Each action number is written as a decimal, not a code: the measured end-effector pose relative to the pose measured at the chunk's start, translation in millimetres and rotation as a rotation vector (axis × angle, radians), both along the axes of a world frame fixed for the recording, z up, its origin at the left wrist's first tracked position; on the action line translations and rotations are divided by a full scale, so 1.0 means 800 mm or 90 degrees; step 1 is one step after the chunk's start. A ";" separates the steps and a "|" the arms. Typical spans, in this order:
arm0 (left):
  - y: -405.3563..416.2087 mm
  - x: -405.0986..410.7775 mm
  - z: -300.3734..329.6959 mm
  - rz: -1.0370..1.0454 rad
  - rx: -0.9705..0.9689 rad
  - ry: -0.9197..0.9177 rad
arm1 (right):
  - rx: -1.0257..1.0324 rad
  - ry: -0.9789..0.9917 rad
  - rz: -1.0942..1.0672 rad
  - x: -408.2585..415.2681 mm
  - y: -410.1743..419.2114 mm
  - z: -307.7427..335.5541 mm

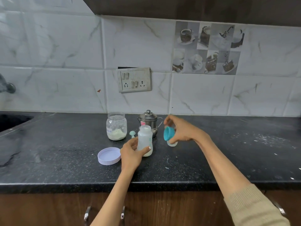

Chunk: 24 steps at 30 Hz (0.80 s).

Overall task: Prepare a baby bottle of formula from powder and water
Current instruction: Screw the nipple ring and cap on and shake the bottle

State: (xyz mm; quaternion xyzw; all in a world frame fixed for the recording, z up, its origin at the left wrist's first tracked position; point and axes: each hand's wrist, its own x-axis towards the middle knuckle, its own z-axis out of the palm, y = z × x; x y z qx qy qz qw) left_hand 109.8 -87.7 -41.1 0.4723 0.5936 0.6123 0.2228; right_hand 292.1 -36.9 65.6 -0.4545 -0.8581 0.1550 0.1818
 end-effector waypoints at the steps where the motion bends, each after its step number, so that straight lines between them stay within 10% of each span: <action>1: 0.001 0.000 -0.001 0.001 0.000 0.000 | 0.019 0.002 0.009 -0.009 0.001 0.012; 24: 0.000 0.000 0.001 0.004 -0.013 0.006 | 0.018 -0.292 0.088 -0.120 0.027 0.075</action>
